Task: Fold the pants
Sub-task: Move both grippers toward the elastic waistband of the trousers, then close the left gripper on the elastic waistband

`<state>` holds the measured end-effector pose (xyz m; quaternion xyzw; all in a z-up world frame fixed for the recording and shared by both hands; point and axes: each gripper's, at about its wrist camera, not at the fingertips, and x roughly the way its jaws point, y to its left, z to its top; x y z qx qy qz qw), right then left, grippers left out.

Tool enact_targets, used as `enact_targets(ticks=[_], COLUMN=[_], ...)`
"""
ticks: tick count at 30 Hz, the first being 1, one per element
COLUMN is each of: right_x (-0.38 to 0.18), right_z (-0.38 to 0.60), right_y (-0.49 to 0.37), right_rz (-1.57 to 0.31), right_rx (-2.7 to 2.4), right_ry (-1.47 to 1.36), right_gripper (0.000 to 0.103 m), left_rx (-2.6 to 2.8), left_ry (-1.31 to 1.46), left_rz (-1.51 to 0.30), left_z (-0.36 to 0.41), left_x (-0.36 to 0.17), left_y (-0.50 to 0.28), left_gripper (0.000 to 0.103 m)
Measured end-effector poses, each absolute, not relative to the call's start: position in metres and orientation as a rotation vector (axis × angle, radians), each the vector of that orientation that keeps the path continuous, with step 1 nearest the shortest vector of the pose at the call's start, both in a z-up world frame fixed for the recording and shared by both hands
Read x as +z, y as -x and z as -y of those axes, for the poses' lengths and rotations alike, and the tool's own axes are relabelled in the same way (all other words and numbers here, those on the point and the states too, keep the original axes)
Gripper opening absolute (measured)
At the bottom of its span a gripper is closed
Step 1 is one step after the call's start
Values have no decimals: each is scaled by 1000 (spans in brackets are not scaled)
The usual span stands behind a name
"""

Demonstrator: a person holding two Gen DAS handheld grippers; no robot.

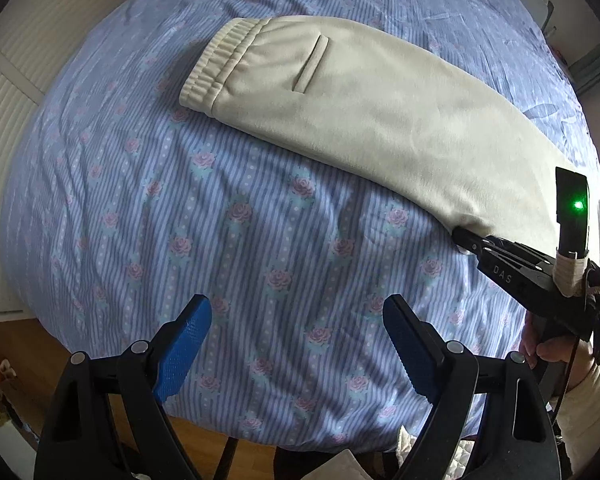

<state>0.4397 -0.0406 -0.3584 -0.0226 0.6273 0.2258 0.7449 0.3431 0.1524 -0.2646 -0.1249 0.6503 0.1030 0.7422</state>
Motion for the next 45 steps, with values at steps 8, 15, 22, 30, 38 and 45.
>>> enact_targets(ticks=[8,15,22,30,38,45], right_x=[-357,-316,-282,-271,-255,-258], right_z=[41,46,13,-51,-85,-94], right_y=[-426,-414,-415,-480,-514,-512], right_rz=[-1412,-1469,-1466,-1401,-1352,-1368], right_rx=[523,487,401,365,389,400], right_ry=[76,-3,-37,-62,-40,-22], right_gripper=[14,49,55,55,55,55], left_rx=[227,171,-83,-113,-236,-272], left_ry=[266,220,354,568,714,782], left_rz=[-1425,-1311,-1218,-1254,-1271,-1351], left_z=[-166,-229,-305,-350,-367,-367], left_x=[-271,-256,-267,-315,-330,-362], left_y=[-354,-398,-475,-555,-567,-580], left_gripper=[88,88,85,62,19,34])
